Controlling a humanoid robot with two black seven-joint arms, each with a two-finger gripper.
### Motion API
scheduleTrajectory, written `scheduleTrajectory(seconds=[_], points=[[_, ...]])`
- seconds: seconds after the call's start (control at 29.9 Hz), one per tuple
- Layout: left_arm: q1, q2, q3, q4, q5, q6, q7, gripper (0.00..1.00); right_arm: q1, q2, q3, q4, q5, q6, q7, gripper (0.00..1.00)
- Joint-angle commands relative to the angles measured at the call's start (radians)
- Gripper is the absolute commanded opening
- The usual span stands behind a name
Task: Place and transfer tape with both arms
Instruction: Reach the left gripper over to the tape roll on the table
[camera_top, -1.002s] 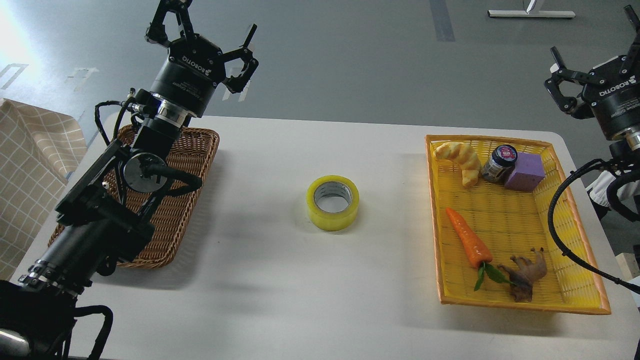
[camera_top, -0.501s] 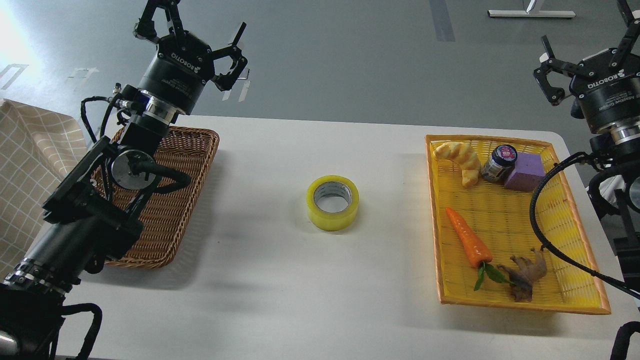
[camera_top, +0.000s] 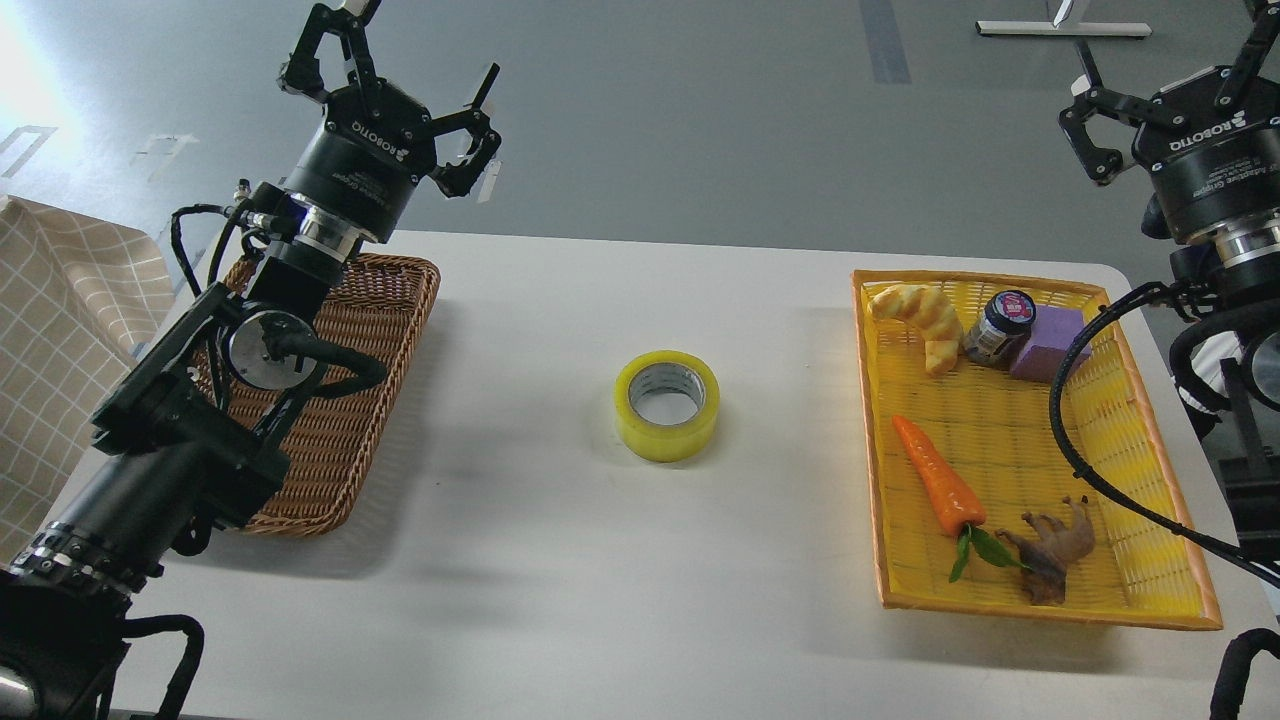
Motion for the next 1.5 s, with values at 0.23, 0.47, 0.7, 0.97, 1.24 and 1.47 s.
scheduleTrajectory(seconds=[0.23,0.47,0.7,0.97,1.24,1.47], points=[[-0.011,0.020,0.007,0.003,0.478,0.000,-0.017,0.98,-0.029,-0.022,-0.003,0.027,0.000,0.000,-0.015,1.00],[-0.013,0.070,0.011,-0.037,0.686,0.107,-0.080,0.98,-0.061,-0.053,-0.003,0.042,-0.002,0.000,-0.021,1.00],[-0.019,0.122,0.013,-0.113,0.828,0.229,-0.095,0.98,-0.086,-0.054,-0.002,0.050,-0.002,0.000,-0.021,1.00],[-0.027,0.147,0.013,-0.121,0.991,0.233,-0.092,0.98,-0.087,-0.051,-0.003,0.051,-0.002,0.000,-0.021,1.00],[-0.056,0.147,0.105,-0.121,1.283,0.234,-0.101,0.98,-0.089,-0.050,-0.003,0.051,-0.002,0.000,-0.021,1.00],[-0.068,0.148,0.105,-0.126,1.266,0.228,-0.087,0.98,-0.095,-0.048,-0.003,0.051,-0.002,0.000,-0.021,1.00]])
